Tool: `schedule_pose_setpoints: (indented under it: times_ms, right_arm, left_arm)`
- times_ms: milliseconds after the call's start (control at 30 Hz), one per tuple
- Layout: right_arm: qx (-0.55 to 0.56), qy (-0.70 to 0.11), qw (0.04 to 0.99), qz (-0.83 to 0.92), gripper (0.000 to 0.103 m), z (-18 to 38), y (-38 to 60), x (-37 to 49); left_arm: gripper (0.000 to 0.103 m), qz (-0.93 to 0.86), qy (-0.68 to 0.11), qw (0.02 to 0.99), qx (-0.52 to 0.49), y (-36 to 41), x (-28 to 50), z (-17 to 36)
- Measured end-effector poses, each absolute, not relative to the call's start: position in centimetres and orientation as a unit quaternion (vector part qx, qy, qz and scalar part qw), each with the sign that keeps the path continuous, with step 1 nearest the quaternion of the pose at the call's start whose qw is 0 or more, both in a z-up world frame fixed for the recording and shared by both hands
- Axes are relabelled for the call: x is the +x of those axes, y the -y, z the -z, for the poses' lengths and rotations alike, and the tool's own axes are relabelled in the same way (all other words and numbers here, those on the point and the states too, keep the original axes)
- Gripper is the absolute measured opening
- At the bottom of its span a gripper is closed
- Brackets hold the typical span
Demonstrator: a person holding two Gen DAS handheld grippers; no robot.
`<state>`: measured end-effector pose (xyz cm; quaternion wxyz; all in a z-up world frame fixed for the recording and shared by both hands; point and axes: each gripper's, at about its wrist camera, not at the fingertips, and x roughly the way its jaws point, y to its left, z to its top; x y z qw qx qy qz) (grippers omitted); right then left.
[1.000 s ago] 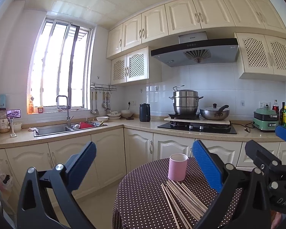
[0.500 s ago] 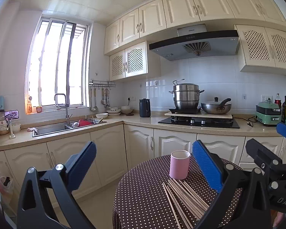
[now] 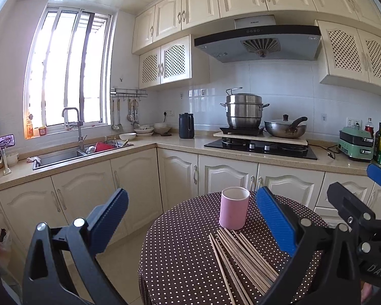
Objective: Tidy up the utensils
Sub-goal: 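Lower the right gripper toward the chopstick pile beside the pink cup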
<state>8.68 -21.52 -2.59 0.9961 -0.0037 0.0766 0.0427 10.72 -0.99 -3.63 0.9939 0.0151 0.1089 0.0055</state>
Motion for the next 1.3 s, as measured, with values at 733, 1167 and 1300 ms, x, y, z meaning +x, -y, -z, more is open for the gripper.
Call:
schedule_pose_setpoints:
  times_ms: [733, 1167, 1300]
  right_arm:
    - [-0.045, -0.323, 0.942, -0.075, 0.097, 13.5, 22.6, 22.4]
    - [-0.030, -0.409, 0.907, -0.101, 0.097, 18.2, 23.6, 26.4]
    - [-0.029, -0.415, 0.904, -0.102, 0.097, 18.8, 23.7, 26.9]
  left_arm:
    - [0.096, 0.062, -0.414, 0.908, 0.010, 1.8, 26.2, 17.7]
    - [0.074, 0.072, -0.489, 0.869, 0.023, 2.6, 29.1, 22.6]
    - [0.074, 0.063, -0.494, 0.866, 0.043, 3.3, 29.4, 23.3]
